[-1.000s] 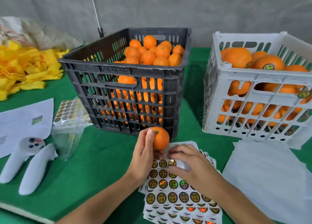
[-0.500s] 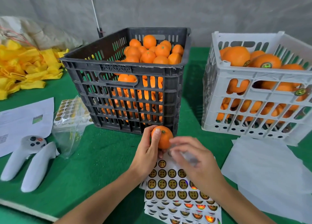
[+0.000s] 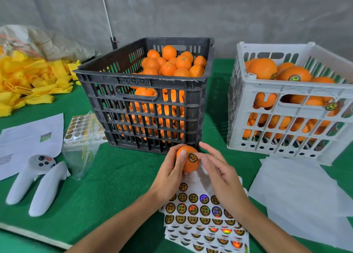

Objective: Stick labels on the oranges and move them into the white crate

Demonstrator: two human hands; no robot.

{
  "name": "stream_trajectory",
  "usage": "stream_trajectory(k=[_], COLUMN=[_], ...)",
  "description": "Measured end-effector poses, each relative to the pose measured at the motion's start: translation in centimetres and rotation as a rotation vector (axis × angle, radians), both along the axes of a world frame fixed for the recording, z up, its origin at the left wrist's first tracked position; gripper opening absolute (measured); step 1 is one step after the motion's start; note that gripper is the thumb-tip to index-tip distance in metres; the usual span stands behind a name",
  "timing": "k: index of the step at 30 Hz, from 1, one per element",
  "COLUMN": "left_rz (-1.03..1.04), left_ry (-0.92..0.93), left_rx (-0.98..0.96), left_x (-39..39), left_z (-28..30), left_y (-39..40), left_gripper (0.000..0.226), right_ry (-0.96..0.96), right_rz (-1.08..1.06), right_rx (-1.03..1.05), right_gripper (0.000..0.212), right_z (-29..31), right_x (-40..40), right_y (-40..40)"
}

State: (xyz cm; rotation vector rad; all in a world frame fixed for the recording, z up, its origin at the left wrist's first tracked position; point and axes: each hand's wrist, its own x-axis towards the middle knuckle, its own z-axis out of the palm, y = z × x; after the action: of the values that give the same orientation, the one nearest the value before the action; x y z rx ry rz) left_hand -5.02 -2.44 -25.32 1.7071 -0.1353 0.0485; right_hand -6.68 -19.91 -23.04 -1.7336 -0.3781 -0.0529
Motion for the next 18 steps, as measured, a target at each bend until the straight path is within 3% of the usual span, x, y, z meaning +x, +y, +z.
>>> stream_trajectory(k=[3, 6, 12, 15, 18], left_rz=[0.007, -0.002, 0.02, 0.033, 0.048], left_ry=[0.01, 0.013, 0.013, 0.009, -0.008], left_rx=[-0.013, -0.024, -0.068, -0.07, -0.073], left_x=[0.1, 0.1, 0.2, 0.2, 0.0], left_z=[0.4, 0.5, 0.3, 0.1, 0.5], left_y=[0.0, 0.0, 0.0, 0.0, -0.2], left_gripper=[0.058, 0.044, 0.036, 0.035, 0.037], right_ry=[-0.005, -0.014, 0.007, -0.118, -0.336], right_rz=[0.014, 0.015, -0.023, 0.006, -0.052], right_rx=[-0.009, -0.036, -0.103, -0.221, -0.494], right_gripper=[0.032, 0.033, 0.049, 0.052, 0.055], right_z=[-0.2, -0.4, -0.9, -1.0, -1.5], right_x=[-0.1, -0.2, 0.3, 0.2, -0.3], right_y=[0.2, 0.3, -0.2, -0.1, 0.2])
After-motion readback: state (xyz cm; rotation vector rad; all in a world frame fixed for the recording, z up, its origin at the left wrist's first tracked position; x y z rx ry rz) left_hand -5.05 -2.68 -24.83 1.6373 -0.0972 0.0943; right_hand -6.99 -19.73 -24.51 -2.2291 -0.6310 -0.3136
